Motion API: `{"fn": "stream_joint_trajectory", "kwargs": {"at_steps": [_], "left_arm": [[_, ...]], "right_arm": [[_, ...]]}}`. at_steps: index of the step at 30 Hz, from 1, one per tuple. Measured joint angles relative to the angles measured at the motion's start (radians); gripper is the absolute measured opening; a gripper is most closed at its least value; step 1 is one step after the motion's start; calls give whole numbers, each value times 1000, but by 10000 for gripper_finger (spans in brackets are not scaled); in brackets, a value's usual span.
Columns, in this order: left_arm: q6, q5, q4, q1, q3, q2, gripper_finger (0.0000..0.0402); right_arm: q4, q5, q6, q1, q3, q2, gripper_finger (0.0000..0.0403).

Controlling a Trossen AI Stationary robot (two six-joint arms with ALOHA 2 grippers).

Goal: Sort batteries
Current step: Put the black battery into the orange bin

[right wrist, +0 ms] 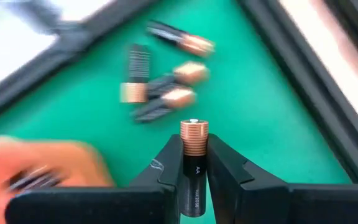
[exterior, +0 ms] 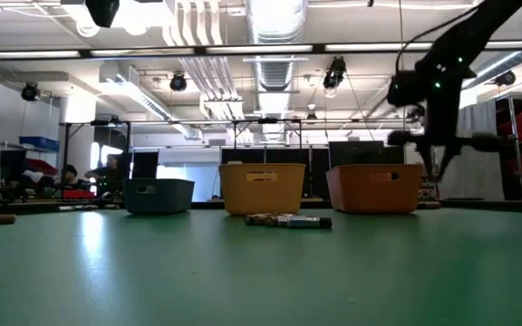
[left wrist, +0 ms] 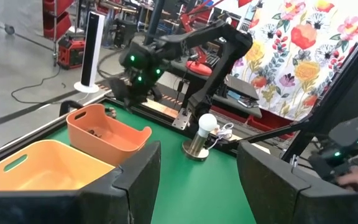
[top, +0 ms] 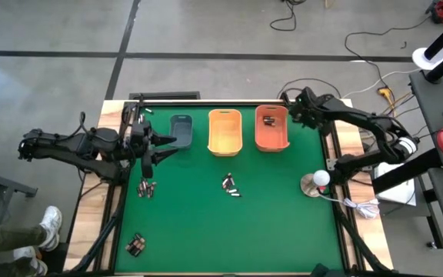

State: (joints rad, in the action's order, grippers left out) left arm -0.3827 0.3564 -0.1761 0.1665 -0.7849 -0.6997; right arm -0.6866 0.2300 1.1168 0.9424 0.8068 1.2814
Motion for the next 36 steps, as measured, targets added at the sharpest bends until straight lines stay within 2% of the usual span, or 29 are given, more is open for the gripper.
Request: {"fn": "stream_joint_trajectory", "kwargs": {"at_steps": [3,6,9,13,18,24,30,36], "left_arm": [[1,0,0,0,0,0,191],[1,0,2,0,0,1,191],[-3,0,2,0,0,1,191],[-22,0,3,0,0,2,191],[-50,0,13,0,0,0,191],[-108,1,19,0,0,0,191],[-162,2,19,0,0,-5,191],[-169,9,19,0,0,-24,191]], "right_arm": [[-20,4,-161,-30,74,-1,41],[-27,1,-421,-63,144,15,42],[-57,-84,-761,-78,219,45,40],[-116,-254,-1184,-114,321,102,40],[-210,-277,-1523,-158,423,232,40],[-262,-413,-1696,-162,509,426,42],[-255,-412,-1750,-161,562,545,42],[-237,-382,-1819,-167,558,588,41]]}}
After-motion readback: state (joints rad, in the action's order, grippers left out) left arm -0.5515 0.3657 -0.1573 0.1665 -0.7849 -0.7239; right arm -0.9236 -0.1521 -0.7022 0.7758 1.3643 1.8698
